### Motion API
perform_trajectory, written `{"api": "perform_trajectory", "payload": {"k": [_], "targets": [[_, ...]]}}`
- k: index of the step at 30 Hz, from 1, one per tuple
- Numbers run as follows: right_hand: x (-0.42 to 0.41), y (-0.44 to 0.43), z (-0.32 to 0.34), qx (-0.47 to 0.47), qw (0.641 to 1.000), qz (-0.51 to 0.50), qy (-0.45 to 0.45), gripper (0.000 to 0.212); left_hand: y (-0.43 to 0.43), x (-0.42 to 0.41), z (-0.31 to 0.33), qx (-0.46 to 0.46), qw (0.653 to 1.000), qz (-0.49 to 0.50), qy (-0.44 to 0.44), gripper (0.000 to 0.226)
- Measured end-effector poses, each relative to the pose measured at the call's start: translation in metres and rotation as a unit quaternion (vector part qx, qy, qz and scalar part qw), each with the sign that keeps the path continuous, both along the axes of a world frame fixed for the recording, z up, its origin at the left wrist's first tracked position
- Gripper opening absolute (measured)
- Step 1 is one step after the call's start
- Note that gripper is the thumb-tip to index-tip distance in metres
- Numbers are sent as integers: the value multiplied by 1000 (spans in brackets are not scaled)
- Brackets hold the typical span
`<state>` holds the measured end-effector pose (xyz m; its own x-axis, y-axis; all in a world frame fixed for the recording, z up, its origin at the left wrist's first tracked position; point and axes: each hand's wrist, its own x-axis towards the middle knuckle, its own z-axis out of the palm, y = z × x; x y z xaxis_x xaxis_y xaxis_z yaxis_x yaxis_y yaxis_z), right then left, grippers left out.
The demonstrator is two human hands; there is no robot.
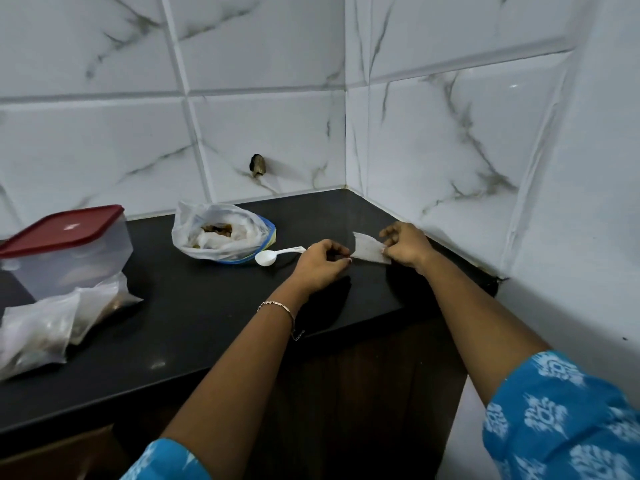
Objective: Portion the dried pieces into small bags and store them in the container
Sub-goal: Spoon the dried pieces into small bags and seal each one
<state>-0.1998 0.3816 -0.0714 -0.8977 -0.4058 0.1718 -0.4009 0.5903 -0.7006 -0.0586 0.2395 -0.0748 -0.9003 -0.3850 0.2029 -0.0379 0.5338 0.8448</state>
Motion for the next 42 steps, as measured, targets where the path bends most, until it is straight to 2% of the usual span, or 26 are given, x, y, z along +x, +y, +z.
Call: {"api": "perform_trajectory", "payload": {"k": [3,6,8,10,15,19,23,25,30,36,42], "targets": [[12,1,3,-54,998,18,-19,4,0,9,3,41,999,-4,4,23],[25,-5,14,-110,992,55,-42,21,-4,16,7,99,995,1,26,21],[37,-14,28,-149,983,90,-55,22,-10,22,14,129,990,10,49,18],[49,-25,41,-178,971,137,-77,19,-18,29,21,120,990,27,74,15],[84,-63,63,-183,948,245,-85,13,-50,53,41,106,981,113,117,22],[113,-100,64,-197,930,300,-79,21,-76,77,50,90,959,205,172,27],[137,-135,65,-215,908,351,-83,20,-96,104,62,196,931,231,204,42],[147,-149,68,-221,898,373,-81,21,-107,114,65,219,922,242,207,42],[162,-183,76,-257,878,389,-107,24,-141,127,69,232,913,252,224,21],[164,-225,79,-297,877,346,-151,23,-178,121,61,190,920,256,229,18],[157,-253,62,-338,875,295,-182,11,-192,109,49,160,920,280,222,16]]}}
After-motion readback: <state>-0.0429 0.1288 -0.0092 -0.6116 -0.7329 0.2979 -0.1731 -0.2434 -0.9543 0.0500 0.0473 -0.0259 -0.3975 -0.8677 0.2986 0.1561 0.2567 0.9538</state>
